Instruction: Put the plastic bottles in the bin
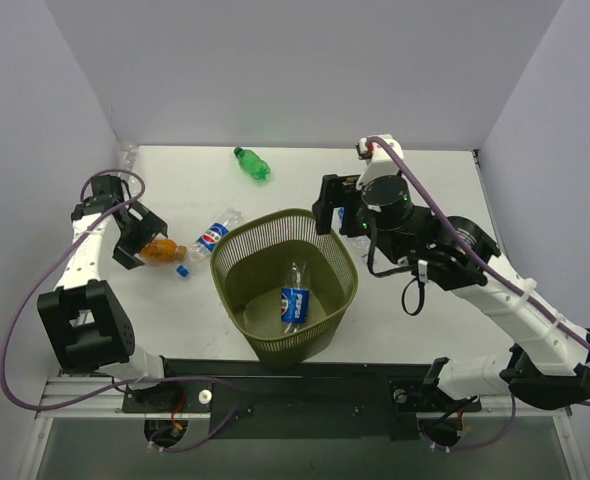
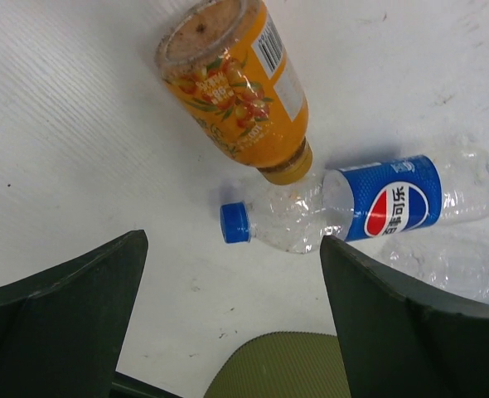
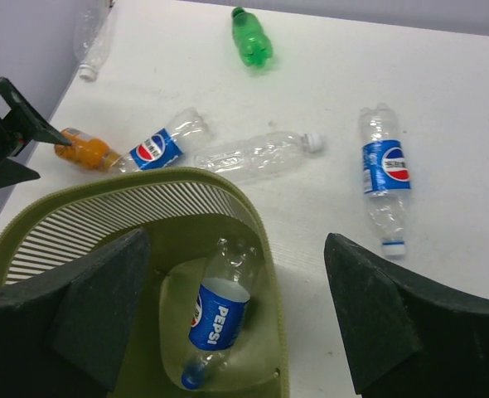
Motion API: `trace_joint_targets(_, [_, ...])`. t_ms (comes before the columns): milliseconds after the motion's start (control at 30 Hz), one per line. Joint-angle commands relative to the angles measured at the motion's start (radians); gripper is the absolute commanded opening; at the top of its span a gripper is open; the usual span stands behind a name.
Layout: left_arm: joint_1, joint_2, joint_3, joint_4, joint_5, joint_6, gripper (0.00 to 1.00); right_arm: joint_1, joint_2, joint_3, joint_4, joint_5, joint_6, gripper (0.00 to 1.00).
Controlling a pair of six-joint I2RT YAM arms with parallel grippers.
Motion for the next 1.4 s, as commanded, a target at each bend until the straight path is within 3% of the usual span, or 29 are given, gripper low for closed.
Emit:
trace_joint_targets(0, [0.007,0.036,0.003,0.109,-0.063,-0.077,0.97,-0.007,-0.145,-0.072,0.009,0.187,-0.034,0.82])
trace_joint_targets(200, [0.006,0.092,-0.033,0.26,-0.069,-0.12,0.97,-0.016,-0.24,-0.19,-0.013,0.24,-0.016,0.82])
trace_joint_targets(500, [0.006,0.204,-0.15,0.509,-0.052,-0.17,0.97,-0.017,-0.239,-0.255,-0.086,0.27,-0.007,0.82])
trace_joint_targets(567, [0.006,0.23,-0.136,0.491,-0.067,-0.159,0.92,-0.018,-0.234,-0.258,-0.108,0.284,-0.014,0.82])
trace_joint_targets(700, [0.006,0.228,-0.129,0.475,-0.093,-0.148,0.67,-0.055,-0.216,-0.242,-0.154,0.315,0.004,0.82])
trace_joint_targets(833, [0.001,0.158,-0.07,0.434,-0.109,-0.079,0.52,-0.104,-0.217,-0.235,-0.151,0.307,0.018,0.82])
trace_joint_targets(1033, [-0.023,-0.037,0.127,0.313,-0.066,0.033,0.45,-0.282,-0.22,-0.222,-0.174,0.218,0.039,0.82])
trace_joint_targets(1200, [-0.212,-0.216,0.314,0.251,-0.112,0.161,0.46,-0.632,-0.22,-0.274,-0.125,-0.141,0.111,0.82])
trace_joint_targets(1367, [-0.491,-0.275,0.466,0.164,-0.113,0.264,0.46,-0.782,-0.161,-0.356,-0.1,-0.317,0.176,0.82])
